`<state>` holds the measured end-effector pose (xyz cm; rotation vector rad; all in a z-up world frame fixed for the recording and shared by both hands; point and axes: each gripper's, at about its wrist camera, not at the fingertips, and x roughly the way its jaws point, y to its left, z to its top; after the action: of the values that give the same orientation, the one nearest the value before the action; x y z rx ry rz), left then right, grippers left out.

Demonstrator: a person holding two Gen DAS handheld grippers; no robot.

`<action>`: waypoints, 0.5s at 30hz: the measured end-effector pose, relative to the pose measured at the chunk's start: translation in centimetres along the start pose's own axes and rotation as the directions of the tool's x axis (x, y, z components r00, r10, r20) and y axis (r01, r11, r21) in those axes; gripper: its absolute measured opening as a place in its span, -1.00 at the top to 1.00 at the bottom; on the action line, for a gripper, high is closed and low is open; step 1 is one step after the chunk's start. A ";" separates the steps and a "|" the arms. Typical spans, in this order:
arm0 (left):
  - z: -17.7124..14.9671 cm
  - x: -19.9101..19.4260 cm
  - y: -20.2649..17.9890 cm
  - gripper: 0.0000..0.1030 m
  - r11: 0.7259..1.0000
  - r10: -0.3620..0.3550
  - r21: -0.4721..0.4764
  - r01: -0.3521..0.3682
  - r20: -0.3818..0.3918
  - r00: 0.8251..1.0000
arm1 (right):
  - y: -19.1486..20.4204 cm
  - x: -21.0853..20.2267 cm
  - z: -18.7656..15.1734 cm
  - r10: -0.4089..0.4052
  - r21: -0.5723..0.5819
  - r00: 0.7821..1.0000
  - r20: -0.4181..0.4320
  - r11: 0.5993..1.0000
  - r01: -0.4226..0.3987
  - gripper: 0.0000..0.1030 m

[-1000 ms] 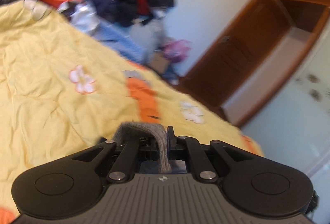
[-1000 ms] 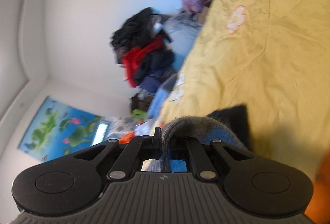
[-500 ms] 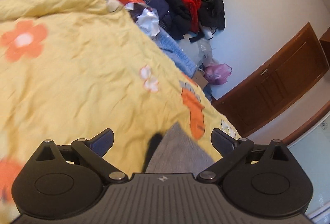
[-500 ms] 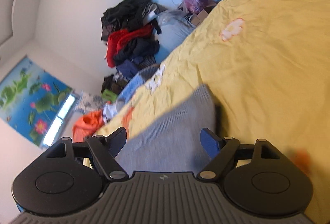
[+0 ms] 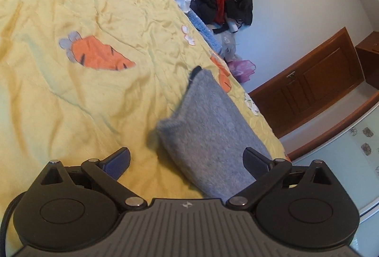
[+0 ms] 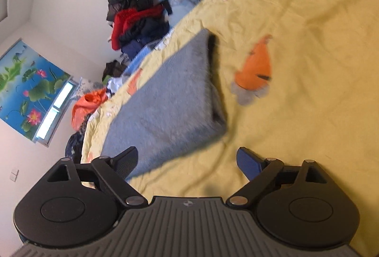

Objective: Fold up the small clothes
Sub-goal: 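Lay the lifted side over the sweater body and open both tools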

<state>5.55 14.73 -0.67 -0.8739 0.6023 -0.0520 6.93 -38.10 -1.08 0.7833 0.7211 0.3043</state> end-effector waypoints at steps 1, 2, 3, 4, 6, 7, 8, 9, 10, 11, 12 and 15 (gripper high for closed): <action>-0.3 0.2 -0.2 -1.00 1.000 -0.009 -0.009 0.009 -0.008 1.000 | 0.2 0.5 0.1 -0.007 0.015 1.000 0.015 1.000 0.007 -0.82; -0.4 0.4 -0.3 -1.00 1.000 -0.018 -0.023 0.018 -0.012 1.000 | 0.3 1.2 0.4 -0.004 0.034 1.000 0.024 0.999 0.003 -0.82; -0.2 0.7 -0.4 -1.00 0.999 -0.023 -0.042 0.022 -0.011 1.000 | 0.3 1.8 0.6 -0.001 0.052 0.999 0.035 0.999 -0.001 -0.80; 0.1 1.1 -0.3 -1.00 0.998 -0.016 -0.066 0.016 -0.005 1.000 | 0.4 2.3 0.7 -0.011 0.072 0.998 0.067 0.997 0.006 -0.77; 1.0 1.8 -0.1 -0.98 0.992 -0.015 -0.129 0.014 -0.004 1.000 | 0.3 3.2 1.1 -0.035 0.108 0.995 0.095 0.994 0.024 -0.56; 1.3 2.2 0.0 -0.96 0.988 -0.027 -0.152 0.025 -0.014 1.000 | 0.2 3.7 1.2 -0.040 0.120 0.994 0.097 0.992 0.029 -0.40; 1.6 2.6 -0.1 -0.80 0.986 -0.038 -0.164 0.033 -0.029 0.999 | 0.2 4.2 1.3 -0.037 0.137 0.995 0.091 0.990 0.025 -0.28; 1.7 3.1 -0.2 -0.45 0.986 -0.047 -0.165 0.037 -0.053 0.997 | 0.1 4.6 1.3 -0.028 0.146 0.996 0.084 0.989 0.015 -0.23; 1.7 3.6 -0.4 -0.31 0.987 -0.052 -0.157 0.039 -0.083 0.995 | 0.0 4.9 1.2 -0.022 0.154 0.997 0.079 0.988 0.010 -0.10; 1.5 4.1 -0.6 -0.27 0.989 -0.053 -0.145 0.036 -0.114 0.992 | 0.0 5.2 1.1 -0.017 0.162 0.997 0.074 0.987 0.005 -0.03; 1.2 4.4 -0.9 -0.27 0.992 -0.049 -0.125 0.032 -0.133 0.990 | 0.0 5.5 1.0 -0.005 0.159 0.997 0.074 0.987 -0.007 -0.02; 0.9 5.0 -1.8 -0.24 0.999 -0.020 -0.045 0.016 -0.105 0.994 | 0.1 5.9 1.0 0.007 0.153 0.997 0.077 0.988 -0.018 0.03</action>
<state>10.52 12.74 -1.28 -0.9236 0.6960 -0.1020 11.90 -35.58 -3.28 0.9409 0.6729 0.2305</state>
